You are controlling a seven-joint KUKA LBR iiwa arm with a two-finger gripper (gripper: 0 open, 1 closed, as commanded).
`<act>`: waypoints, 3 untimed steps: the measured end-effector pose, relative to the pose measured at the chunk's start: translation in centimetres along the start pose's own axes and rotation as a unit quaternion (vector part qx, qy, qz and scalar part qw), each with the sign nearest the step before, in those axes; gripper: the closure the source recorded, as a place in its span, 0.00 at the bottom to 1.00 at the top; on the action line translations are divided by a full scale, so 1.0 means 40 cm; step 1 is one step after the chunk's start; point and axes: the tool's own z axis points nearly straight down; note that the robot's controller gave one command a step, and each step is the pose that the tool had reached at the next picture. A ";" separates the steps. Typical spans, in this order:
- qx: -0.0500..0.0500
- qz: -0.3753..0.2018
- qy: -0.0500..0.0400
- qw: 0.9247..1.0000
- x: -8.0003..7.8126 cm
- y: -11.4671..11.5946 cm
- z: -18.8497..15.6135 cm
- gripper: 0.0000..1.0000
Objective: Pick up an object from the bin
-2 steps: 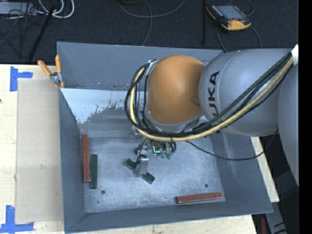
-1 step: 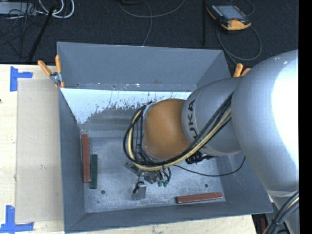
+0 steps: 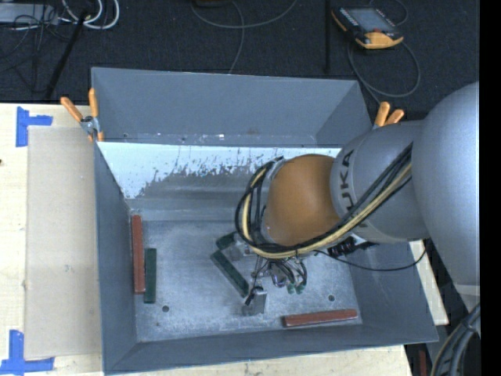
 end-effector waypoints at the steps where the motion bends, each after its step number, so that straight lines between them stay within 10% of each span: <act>1: -0.002 0.000 0.000 1.000 0.001 0.009 0.001 1.00; 2: -0.002 -0.074 -0.005 0.997 0.014 0.054 -0.374 1.00; 3: -0.002 -0.072 -0.001 0.997 0.018 0.052 -0.363 0.00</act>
Offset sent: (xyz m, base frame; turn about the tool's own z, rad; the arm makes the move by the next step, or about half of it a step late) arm 0.0000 0.0000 0.0000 0.0000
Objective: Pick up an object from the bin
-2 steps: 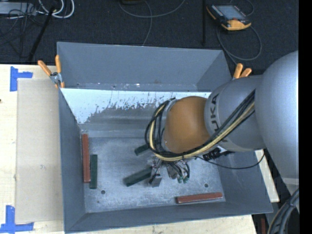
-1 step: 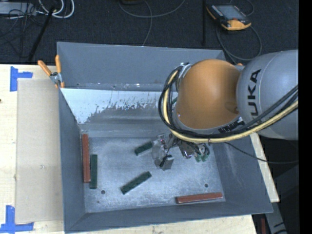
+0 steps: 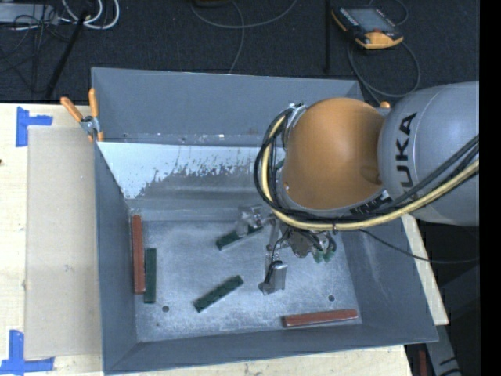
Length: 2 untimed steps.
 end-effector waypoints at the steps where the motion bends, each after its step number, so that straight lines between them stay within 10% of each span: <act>1: -0.001 -0.184 0.002 0.983 -0.153 0.036 0.322 0.00; 2: 0.000 -0.201 0.000 0.980 0.047 0.096 0.356 0.00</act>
Offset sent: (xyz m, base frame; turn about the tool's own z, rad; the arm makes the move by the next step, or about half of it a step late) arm 0.0573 0.0272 -0.1252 -0.3696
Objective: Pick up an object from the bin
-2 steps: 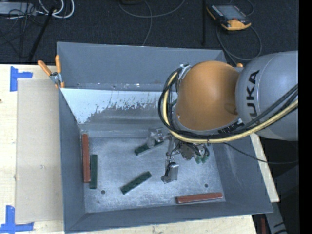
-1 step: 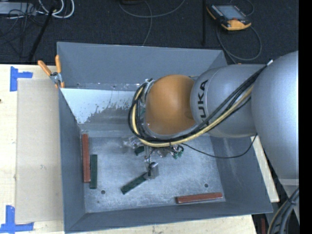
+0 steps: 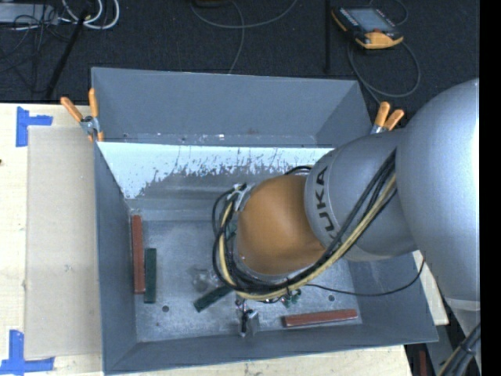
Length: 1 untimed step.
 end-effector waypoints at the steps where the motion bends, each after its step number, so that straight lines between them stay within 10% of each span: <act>1: -0.001 0.002 0.000 1.000 -0.001 -0.001 0.000 1.00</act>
Offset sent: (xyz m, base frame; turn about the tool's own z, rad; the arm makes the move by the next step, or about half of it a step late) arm 0.0000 0.0000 0.0000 0.0000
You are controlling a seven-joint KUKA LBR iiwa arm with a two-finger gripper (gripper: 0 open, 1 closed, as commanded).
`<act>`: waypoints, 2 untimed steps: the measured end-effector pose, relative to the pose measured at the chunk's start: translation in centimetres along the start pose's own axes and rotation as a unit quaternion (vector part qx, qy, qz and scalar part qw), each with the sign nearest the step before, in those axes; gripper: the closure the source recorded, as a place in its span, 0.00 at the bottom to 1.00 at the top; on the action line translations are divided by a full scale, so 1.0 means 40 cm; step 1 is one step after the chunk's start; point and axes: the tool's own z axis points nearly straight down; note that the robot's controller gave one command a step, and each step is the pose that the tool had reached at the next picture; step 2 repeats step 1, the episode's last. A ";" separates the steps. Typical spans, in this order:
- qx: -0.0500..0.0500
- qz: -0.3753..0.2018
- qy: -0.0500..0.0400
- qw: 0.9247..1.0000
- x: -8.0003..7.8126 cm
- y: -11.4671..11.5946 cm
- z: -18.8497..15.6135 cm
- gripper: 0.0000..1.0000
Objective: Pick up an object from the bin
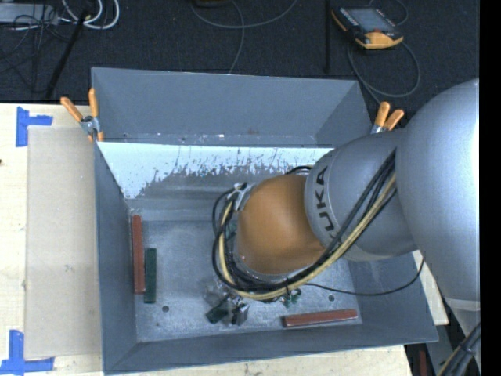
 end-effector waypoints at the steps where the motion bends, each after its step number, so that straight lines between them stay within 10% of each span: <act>1: 0.002 0.029 -0.005 1.000 -0.069 -0.017 -0.343 1.00; 2: 0.002 0.029 -0.005 1.000 -0.069 -0.017 -0.343 1.00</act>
Offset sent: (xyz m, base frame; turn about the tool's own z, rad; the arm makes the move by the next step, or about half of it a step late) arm 0.0244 0.0093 0.1335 0.0600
